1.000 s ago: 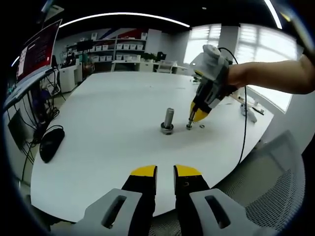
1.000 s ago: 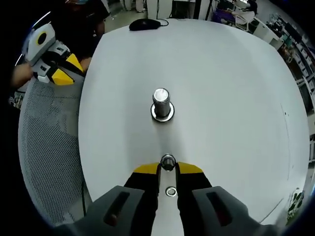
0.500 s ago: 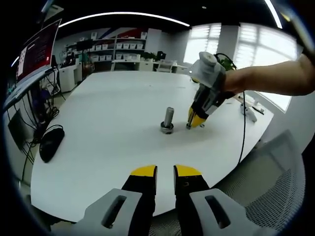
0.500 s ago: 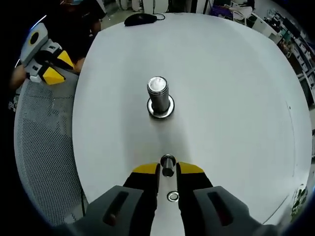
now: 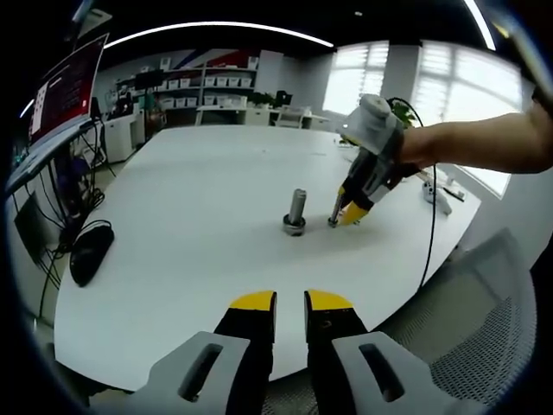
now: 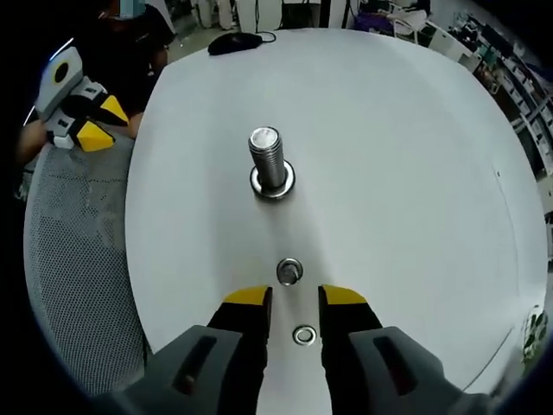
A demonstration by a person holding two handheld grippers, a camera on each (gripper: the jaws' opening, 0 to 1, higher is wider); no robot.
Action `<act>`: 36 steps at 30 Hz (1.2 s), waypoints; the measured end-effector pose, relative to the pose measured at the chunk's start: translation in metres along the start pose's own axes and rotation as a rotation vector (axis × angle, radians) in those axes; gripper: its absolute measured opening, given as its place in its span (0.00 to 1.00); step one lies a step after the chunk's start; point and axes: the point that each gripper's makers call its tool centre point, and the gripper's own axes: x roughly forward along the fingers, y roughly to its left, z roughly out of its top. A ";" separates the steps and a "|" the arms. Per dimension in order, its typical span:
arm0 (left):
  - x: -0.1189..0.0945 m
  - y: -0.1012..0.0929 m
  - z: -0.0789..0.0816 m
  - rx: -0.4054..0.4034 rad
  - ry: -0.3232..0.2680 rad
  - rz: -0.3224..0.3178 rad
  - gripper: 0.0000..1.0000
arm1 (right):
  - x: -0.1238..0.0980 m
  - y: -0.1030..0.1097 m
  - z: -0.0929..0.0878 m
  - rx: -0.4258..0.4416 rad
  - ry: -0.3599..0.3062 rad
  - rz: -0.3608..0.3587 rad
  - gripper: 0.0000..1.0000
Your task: Place the washer onto the threaded stud by aligning its center hole with the stud, sliding it down to the base, and recovering from edge contact or off-axis alignment until the washer reaches the visible bottom stop.
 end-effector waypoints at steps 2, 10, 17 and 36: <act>0.000 0.000 0.000 0.000 0.000 0.001 0.10 | -0.001 0.000 -0.004 0.006 -0.003 -0.004 0.25; 0.000 0.000 0.000 0.001 0.000 0.001 0.10 | -0.004 -0.004 -0.024 0.034 0.012 -0.002 0.25; 0.000 0.000 0.000 0.001 -0.001 0.002 0.10 | -0.001 -0.006 -0.038 0.035 0.047 -0.005 0.24; 0.001 0.003 -0.006 0.001 0.036 0.018 0.08 | 0.001 -0.003 -0.039 -0.166 0.117 -0.011 0.15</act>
